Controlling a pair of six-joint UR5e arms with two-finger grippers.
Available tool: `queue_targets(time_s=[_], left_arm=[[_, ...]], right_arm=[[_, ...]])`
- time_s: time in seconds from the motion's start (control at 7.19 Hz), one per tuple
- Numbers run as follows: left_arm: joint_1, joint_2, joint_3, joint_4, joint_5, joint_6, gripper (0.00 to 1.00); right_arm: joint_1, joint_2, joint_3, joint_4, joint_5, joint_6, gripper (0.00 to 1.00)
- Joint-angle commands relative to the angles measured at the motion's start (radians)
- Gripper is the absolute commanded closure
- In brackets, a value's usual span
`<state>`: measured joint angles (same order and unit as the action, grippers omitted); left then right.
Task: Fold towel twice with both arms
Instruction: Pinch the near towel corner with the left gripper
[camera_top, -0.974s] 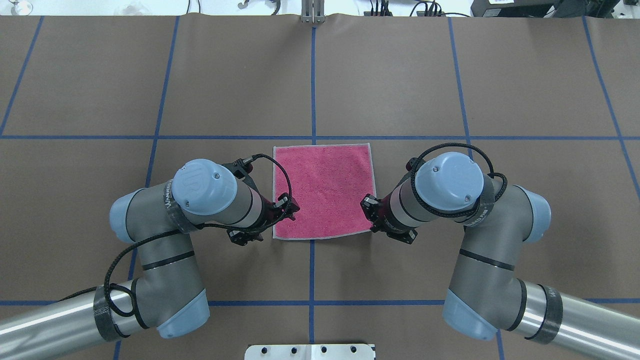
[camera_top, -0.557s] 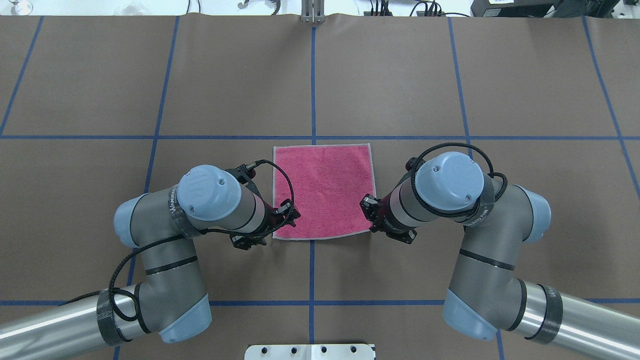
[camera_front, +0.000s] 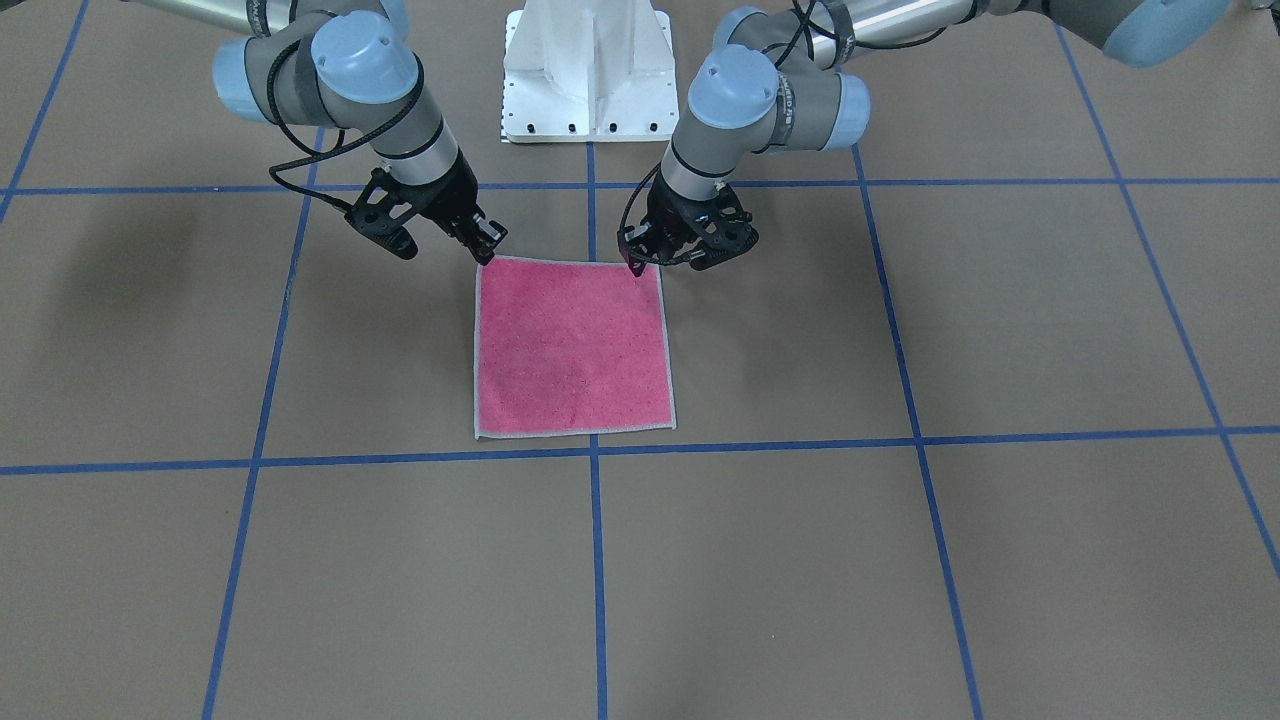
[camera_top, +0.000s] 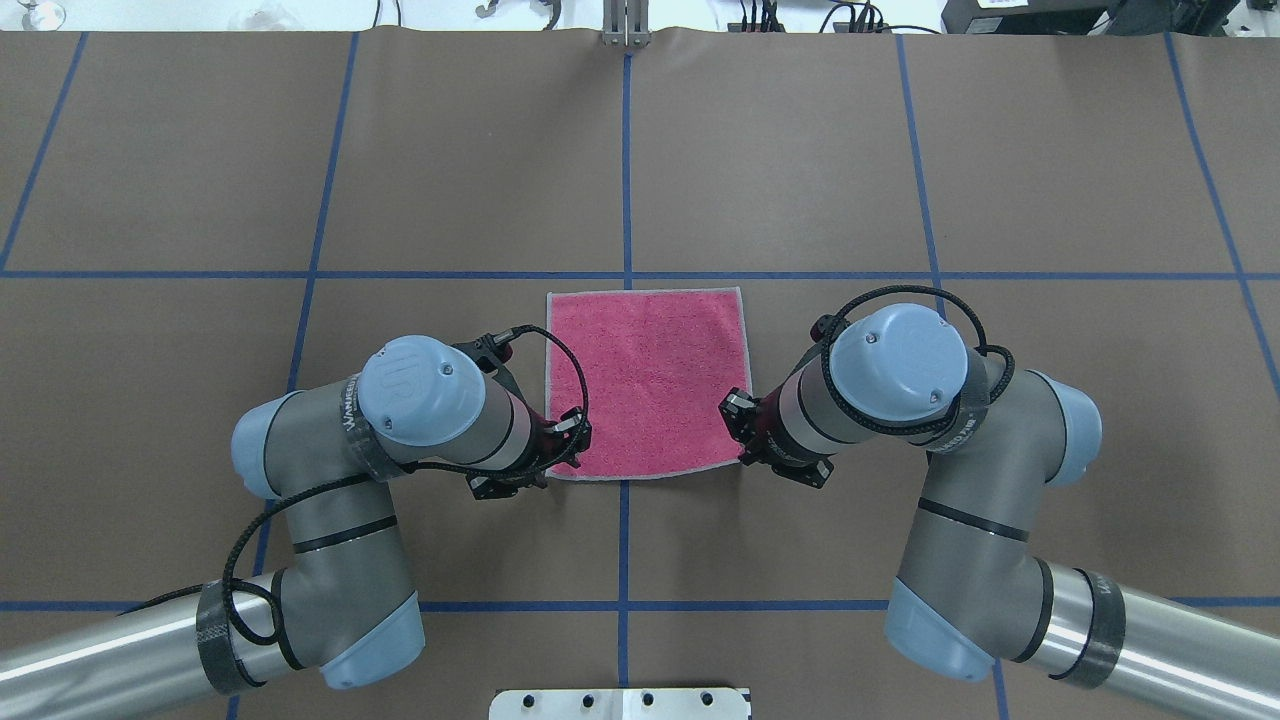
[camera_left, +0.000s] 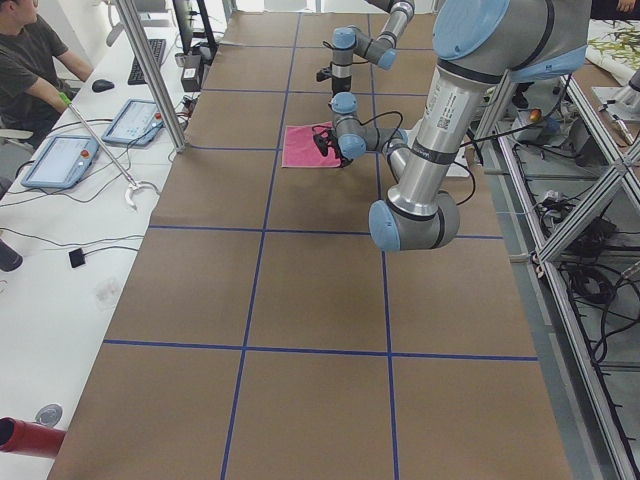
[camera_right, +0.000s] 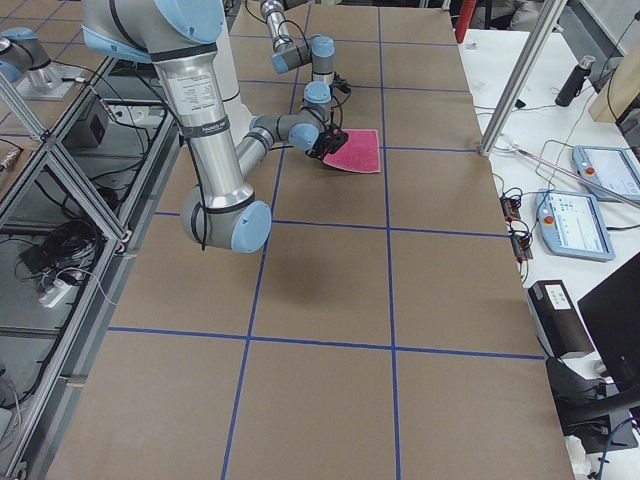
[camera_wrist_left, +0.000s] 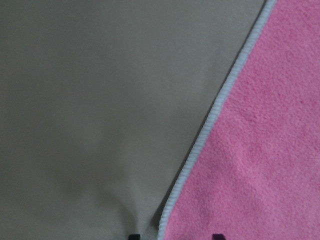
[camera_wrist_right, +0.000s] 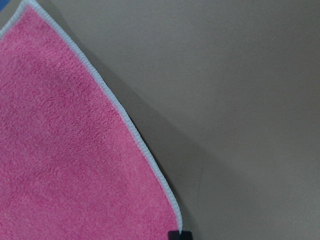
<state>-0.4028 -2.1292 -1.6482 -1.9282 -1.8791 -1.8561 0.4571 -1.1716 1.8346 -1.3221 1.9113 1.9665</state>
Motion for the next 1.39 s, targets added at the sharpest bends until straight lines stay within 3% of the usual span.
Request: queue_targets(time_s=[0.0,0.14,0.28,1.25], left_arm=[[0.001,0.002,0.001,0.000,0.000,0.000,0.74],[0.001,0.002,-0.002,0.000,0.000,0.000,0.90],[-0.001,0.005,-0.002,0.000,0.000,0.000,1.00],[0.001,0.026,-0.100,0.003,-0.006,-0.012,1.00]], right_arm=[[0.000,0.001,0.000,0.000,0.000,0.002,1.00],[0.000,0.001,0.002,0.000,0.000,0.000,1.00],[0.000,0.001,0.002,0.000,-0.002,0.002,1.00],[-0.003,-0.014,0.023,0.000,0.005,0.005,1.00]])
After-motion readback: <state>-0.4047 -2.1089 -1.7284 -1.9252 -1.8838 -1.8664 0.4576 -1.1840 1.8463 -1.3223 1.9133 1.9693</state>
